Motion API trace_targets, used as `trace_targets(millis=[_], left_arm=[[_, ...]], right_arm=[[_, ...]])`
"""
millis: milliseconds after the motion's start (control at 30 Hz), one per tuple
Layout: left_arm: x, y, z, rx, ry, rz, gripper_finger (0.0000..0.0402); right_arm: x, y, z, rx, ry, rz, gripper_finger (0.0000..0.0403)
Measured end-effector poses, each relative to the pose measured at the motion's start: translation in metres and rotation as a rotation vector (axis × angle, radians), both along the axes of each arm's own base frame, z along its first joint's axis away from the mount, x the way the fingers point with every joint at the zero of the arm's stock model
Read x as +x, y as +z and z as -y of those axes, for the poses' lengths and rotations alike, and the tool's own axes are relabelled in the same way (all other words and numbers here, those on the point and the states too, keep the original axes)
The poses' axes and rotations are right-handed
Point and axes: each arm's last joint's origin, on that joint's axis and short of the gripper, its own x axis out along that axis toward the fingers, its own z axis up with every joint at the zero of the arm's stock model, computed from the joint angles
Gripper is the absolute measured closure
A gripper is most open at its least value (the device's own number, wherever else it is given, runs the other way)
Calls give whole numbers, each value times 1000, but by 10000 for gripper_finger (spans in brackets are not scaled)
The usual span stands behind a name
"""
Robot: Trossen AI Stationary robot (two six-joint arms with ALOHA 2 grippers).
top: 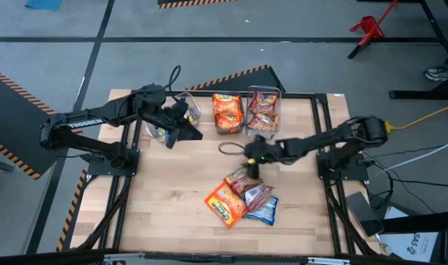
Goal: Sort Maruchan noodles
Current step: Put the red noodle pack into the right transparent bin
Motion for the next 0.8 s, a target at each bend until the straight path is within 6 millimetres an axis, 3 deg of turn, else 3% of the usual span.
trace_targets(millis=[133,267,433,567,667,800], left_arm=[[-3,-9,-1,122,23,-77,341],[4,-21,4,268,47,-171,340],[22,-34,12,405,-30,-196,321],[50,-52,16,414,-114,-189,297],[72,-69,21,391,-203,-177,278],[94,-100,23,424,-287,-242,250]], right_arm=[[30,44,17,-89,16,59,125],[36,105,23,-157,59,-36,125],[15,176,18,-182,76,-225,125],[-9,225,7,-175,34,-245,125],[-28,253,-2,-171,-9,-199,125],[-52,276,-13,-149,-73,-140,125]])
